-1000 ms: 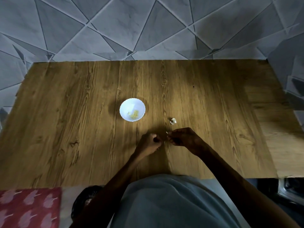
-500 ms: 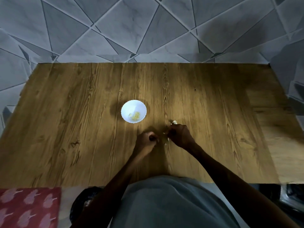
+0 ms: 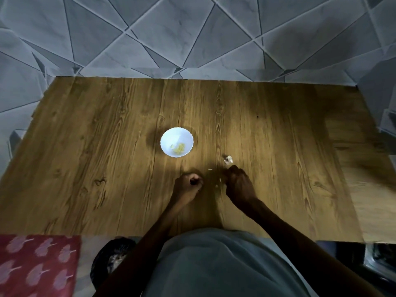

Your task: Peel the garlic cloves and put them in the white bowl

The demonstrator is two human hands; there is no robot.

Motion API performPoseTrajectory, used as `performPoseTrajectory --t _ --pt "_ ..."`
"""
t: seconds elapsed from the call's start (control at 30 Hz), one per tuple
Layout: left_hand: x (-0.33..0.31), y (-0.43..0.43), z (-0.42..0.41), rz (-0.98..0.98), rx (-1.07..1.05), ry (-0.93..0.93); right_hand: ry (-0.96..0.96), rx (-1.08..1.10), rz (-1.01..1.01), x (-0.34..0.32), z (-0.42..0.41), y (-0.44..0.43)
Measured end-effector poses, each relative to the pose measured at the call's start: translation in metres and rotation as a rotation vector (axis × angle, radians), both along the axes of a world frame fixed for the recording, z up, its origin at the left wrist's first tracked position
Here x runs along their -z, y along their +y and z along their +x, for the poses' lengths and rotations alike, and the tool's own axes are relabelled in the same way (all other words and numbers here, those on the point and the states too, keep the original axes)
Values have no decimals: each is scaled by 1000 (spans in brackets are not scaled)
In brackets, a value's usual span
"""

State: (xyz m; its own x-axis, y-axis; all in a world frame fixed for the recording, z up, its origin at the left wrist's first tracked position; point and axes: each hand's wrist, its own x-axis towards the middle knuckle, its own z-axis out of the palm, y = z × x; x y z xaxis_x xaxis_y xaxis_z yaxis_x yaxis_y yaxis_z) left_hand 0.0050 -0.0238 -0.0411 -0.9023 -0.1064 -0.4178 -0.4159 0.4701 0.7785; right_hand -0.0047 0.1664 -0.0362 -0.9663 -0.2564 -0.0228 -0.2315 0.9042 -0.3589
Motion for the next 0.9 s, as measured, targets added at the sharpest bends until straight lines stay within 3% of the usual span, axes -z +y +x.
performPoseTrajectory --t 0.27,0.47,0.57,0.63,0.73,0.8,0.9 --pt "-1 2 2 -7 -42 4 169 -327 86 11 20 -18" --pt "-2 2 2 269 -171 -32 267 -373 121 12 10 -20" --pt "-12 8 0 492 -336 -100 152 -156 -149 10 7 -21" --pt "-20 14 -4 618 -433 -150 -101 82 -410 -2 3 -22" --pt "-30 22 -11 910 -602 -323 -296 248 -812 -23 0 -27" --pt "-35 29 -13 1094 -677 -437 -301 230 -866 -36 0 -30" --pt "-37 39 -16 1234 -746 -471 -228 128 -651 -38 -1 -33"
